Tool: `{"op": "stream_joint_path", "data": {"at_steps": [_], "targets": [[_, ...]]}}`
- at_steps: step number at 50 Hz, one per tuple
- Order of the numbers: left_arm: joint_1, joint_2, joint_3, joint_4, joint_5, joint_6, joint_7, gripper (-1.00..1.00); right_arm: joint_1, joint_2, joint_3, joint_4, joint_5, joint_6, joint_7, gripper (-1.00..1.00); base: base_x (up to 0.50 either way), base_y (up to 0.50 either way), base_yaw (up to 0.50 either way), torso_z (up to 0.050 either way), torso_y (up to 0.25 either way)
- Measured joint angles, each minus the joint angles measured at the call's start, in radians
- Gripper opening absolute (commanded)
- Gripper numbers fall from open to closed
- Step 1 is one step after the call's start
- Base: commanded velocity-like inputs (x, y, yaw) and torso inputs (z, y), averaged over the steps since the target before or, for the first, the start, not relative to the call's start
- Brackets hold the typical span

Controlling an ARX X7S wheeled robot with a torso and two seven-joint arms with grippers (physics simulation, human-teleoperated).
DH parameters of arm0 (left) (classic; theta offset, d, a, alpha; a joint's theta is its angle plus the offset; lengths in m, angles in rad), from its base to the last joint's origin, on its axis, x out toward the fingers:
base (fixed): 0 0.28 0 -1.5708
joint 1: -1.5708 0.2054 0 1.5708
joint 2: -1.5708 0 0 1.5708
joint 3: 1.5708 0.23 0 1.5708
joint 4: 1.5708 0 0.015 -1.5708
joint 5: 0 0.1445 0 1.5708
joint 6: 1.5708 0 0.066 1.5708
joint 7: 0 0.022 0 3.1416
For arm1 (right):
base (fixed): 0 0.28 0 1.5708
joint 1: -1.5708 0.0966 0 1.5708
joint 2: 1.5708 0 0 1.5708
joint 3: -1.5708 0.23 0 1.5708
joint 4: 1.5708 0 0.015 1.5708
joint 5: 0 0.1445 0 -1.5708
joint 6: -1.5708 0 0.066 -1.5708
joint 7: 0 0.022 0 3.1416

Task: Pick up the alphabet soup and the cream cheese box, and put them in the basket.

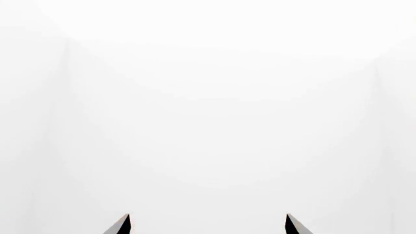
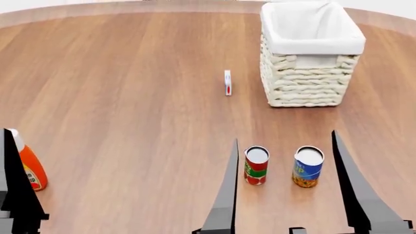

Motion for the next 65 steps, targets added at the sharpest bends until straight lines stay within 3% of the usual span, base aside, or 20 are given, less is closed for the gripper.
{"op": "stream_joint_path", "data": {"at_steps": [65], "targets": [[0.006, -0.044, 0.034, -0.027, -0.017, 0.038, -0.042, 1.0, 0.007, 0.057, -0.032, -0.008, 0.04, 0.002, 0.053, 1.0, 0.19, 0.0, 0.0, 0.0, 0.0]]}}
